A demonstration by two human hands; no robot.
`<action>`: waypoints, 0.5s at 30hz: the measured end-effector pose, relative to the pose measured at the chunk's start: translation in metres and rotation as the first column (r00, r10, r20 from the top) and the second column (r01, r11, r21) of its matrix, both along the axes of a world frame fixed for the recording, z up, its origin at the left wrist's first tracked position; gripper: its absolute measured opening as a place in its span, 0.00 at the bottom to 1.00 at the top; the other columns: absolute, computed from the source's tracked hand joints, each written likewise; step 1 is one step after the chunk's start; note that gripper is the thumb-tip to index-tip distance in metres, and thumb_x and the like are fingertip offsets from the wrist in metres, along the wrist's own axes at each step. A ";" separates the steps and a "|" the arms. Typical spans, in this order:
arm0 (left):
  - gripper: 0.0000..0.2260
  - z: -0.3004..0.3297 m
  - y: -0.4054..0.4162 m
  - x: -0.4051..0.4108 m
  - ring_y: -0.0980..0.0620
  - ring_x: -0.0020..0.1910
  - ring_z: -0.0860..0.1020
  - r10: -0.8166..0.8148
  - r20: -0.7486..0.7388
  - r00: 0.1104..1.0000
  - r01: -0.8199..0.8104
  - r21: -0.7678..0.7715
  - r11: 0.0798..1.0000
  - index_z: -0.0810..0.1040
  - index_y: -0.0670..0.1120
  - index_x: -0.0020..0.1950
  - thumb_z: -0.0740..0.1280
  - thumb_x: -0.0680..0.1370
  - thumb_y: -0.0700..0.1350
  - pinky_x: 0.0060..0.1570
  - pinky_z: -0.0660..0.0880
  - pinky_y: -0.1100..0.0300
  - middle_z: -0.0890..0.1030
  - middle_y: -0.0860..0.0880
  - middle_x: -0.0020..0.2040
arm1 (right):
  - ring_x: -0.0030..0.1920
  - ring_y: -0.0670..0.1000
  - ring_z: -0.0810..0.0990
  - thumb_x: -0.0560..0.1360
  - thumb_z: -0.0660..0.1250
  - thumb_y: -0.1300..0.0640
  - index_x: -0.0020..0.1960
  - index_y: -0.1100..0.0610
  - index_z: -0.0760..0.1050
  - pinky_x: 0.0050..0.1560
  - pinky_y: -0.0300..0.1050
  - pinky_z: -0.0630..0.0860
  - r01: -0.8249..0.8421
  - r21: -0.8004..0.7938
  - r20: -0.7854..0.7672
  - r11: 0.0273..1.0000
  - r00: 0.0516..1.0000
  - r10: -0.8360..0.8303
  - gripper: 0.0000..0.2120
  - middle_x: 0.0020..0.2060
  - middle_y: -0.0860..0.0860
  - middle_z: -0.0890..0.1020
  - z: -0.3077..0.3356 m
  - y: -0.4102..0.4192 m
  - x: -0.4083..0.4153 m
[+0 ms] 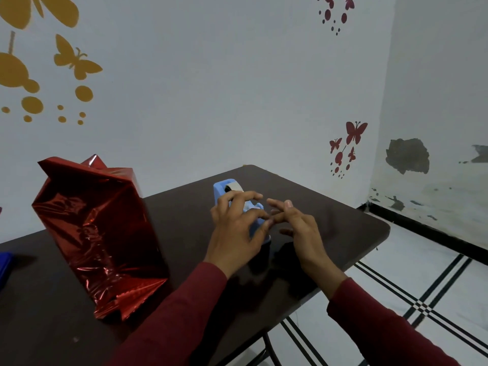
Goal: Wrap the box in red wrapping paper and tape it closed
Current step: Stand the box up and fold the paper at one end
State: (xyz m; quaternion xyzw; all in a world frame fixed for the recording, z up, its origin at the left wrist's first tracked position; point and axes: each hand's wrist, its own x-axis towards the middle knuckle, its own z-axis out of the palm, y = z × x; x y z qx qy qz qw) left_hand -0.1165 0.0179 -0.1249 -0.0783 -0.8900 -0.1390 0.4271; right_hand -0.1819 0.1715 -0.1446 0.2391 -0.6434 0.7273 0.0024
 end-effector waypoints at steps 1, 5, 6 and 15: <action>0.03 0.000 -0.001 -0.001 0.48 0.68 0.66 -0.004 -0.011 1.000 0.004 0.016 1.000 0.84 0.55 0.47 0.75 0.76 0.52 0.63 0.61 0.51 0.75 0.59 0.65 | 0.61 0.42 0.81 0.86 0.56 0.46 0.43 0.58 0.87 0.59 0.53 0.76 0.002 0.015 0.010 1.000 1.000 -0.003 0.27 0.58 0.40 0.86 0.000 -0.001 0.000; 0.03 -0.001 0.001 -0.002 0.49 0.66 0.67 -0.032 -0.052 0.998 0.036 0.070 0.997 0.85 0.53 0.44 0.77 0.76 0.49 0.65 0.59 0.54 0.76 0.59 0.60 | 0.63 0.44 0.81 0.85 0.57 0.42 0.42 0.55 0.89 0.59 0.52 0.75 -0.035 -0.017 0.149 0.999 0.988 0.038 0.28 0.58 0.41 0.86 0.006 0.000 -0.001; 0.03 -0.001 0.003 -0.003 0.49 0.66 0.67 -0.051 -0.067 0.996 0.057 0.101 0.993 0.85 0.52 0.44 0.76 0.76 0.49 0.65 0.60 0.54 0.76 0.59 0.59 | 0.62 0.45 0.81 0.84 0.58 0.43 0.44 0.54 0.89 0.57 0.51 0.75 -0.038 -0.040 0.182 0.998 0.982 0.044 0.26 0.57 0.42 0.87 0.007 0.001 -0.001; 0.04 0.006 0.008 0.001 0.60 0.62 0.69 -0.043 -0.051 0.998 0.063 0.513 0.856 0.85 0.55 0.43 0.77 0.76 0.47 0.57 0.62 0.77 0.78 0.56 0.54 | 0.53 0.46 0.86 0.78 0.71 0.67 0.73 0.53 0.74 0.51 0.40 0.81 -0.115 -0.147 0.015 0.982 0.993 0.119 0.25 0.52 0.53 0.88 0.007 0.004 0.006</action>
